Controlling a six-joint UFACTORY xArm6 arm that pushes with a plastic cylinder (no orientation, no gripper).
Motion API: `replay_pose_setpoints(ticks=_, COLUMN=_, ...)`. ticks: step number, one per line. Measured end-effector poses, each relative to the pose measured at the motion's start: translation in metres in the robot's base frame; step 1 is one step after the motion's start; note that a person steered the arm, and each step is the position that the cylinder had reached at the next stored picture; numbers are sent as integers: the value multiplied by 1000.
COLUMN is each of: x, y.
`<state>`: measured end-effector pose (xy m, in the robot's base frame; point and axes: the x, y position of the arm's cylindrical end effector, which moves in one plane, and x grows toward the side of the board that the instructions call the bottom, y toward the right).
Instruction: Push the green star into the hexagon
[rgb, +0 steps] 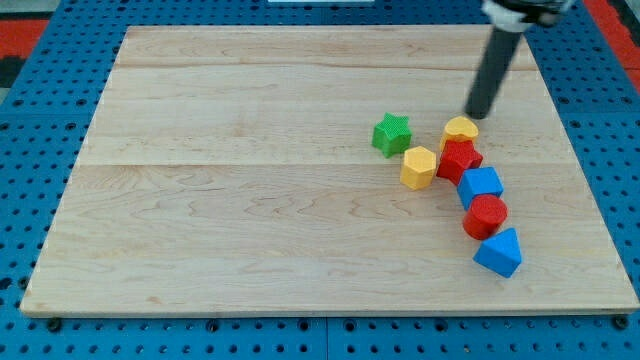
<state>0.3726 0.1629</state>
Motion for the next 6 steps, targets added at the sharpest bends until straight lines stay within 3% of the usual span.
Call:
replay_pose_setpoints(ticks=1, x=60, y=-22)
replay_pose_setpoints(ticks=2, x=82, y=-32)
replay_pose_setpoints(ticks=3, x=27, y=-23)
replay_pose_setpoints(ticks=4, x=-13, y=-55)
replay_pose_setpoints(ticks=5, x=8, y=-85)
replay_pose_setpoints(ticks=6, x=28, y=-79)
